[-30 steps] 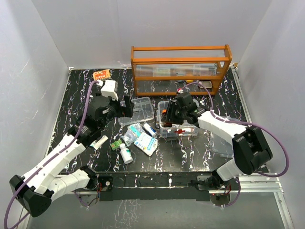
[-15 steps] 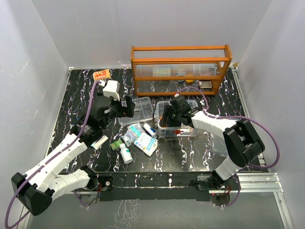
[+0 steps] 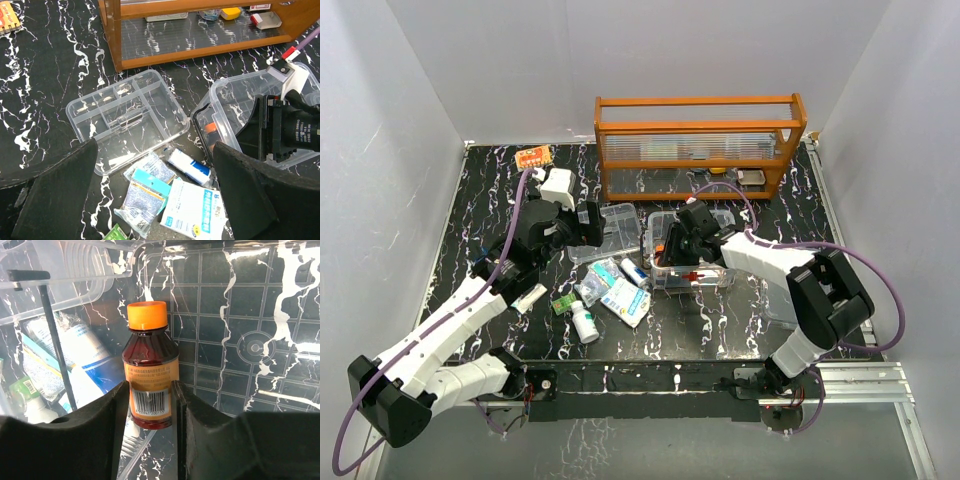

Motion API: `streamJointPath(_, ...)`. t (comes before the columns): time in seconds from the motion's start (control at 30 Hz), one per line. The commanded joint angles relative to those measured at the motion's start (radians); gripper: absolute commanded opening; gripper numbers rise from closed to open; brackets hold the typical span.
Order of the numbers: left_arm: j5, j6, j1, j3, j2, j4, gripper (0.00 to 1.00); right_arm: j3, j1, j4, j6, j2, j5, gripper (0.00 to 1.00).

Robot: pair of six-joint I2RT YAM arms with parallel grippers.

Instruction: Organize the medicine kit

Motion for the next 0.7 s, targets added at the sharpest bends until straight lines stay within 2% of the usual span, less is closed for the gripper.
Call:
streamJointPath(0.0,0.018,-0.023,0.006,0.025,-0.001,0.004,0.98,0.042,0.005,0.014,-0.017,0.015,-0.024,0.33)
streamJointPath(0.17,0.024,-0.077,0.006,0.018,0.005,-0.034,0.97,0.045,0.007,-0.007,-0.034,0.003,-0.032,0.30)
streamJointPath(0.37,0.024,-0.202,0.005,0.011,0.016,-0.156,0.98,0.094,0.006,-0.022,-0.016,-0.044,0.026,0.42)
streamJointPath(0.57,0.009,-0.391,0.008,-0.001,0.024,-0.403,0.99,0.126,0.006,-0.056,-0.003,-0.128,0.134,0.47)
streamJointPath(0.67,0.037,-0.434,0.009,-0.036,0.016,-0.469,0.99,0.126,0.007,-0.067,-0.016,-0.169,0.146,0.48)
